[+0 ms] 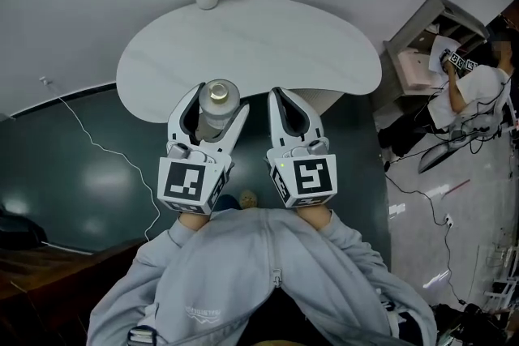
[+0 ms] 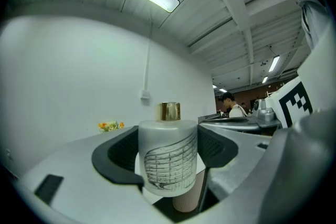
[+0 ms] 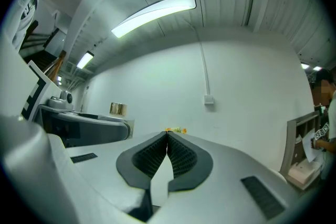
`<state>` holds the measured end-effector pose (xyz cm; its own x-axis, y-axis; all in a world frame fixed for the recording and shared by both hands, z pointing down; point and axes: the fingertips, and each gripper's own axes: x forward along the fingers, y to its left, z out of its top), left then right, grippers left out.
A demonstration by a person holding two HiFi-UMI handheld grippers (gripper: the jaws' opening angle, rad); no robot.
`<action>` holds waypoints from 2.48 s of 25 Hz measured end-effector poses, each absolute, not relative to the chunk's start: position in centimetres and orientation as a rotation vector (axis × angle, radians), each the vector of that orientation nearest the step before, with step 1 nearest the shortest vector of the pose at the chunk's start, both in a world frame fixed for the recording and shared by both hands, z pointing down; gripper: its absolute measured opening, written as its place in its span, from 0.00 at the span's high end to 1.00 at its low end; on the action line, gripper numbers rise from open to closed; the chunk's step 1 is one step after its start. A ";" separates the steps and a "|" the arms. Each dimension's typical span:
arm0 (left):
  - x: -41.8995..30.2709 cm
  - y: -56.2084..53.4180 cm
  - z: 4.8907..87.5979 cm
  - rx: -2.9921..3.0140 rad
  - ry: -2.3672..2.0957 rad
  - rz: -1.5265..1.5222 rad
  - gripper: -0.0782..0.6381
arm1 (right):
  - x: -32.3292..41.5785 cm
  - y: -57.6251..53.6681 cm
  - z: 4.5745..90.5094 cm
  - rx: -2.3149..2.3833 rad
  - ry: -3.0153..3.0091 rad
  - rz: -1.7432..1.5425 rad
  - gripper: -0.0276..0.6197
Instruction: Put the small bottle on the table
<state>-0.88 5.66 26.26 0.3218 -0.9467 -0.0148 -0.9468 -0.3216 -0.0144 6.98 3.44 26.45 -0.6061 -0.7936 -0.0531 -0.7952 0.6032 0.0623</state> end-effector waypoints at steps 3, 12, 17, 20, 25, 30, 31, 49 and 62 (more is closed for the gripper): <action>-0.6 5.1 26.4 -2.531 1.830 0.000 0.43 | 7.3 3.0 27.1 -1.376 2.807 0.107 0.91; -0.6 2.3 26.8 -2.524 1.833 -0.006 0.43 | 7.7 0.3 27.2 -1.382 2.787 0.113 0.91; -0.9 -0.3 26.8 -2.528 1.816 -0.004 0.43 | 7.5 -2.0 27.4 -1.399 2.779 0.114 0.91; -1.1 -2.3 27.1 -2.539 1.812 -0.009 0.43 | 7.1 -4.1 27.7 -1.407 2.781 0.104 0.92; -2.2 -6.3 27.8 -2.554 1.801 -0.020 0.43 | 5.7 -8.0 28.1 -1.415 2.781 0.099 0.92; -3.6 -10.9 27.6 -2.550 1.785 -0.007 0.43 | 4.0 -12.4 28.5 -1.426 2.793 0.108 0.92; -3.9 -11.9 27.7 -2.550 1.783 -0.008 0.43 | 3.7 -13.3 28.6 -1.428 2.794 0.106 0.91; -8.8 -25.4 29.0 -2.625 1.725 0.051 0.43 | -1.8 -26.0 29.8 -1.488 2.777 0.093 0.91; -7.8 -30.7 31.2 -2.639 1.712 0.058 0.43 | -1.6 -31.1 31.9 -1.416 2.820 0.087 0.91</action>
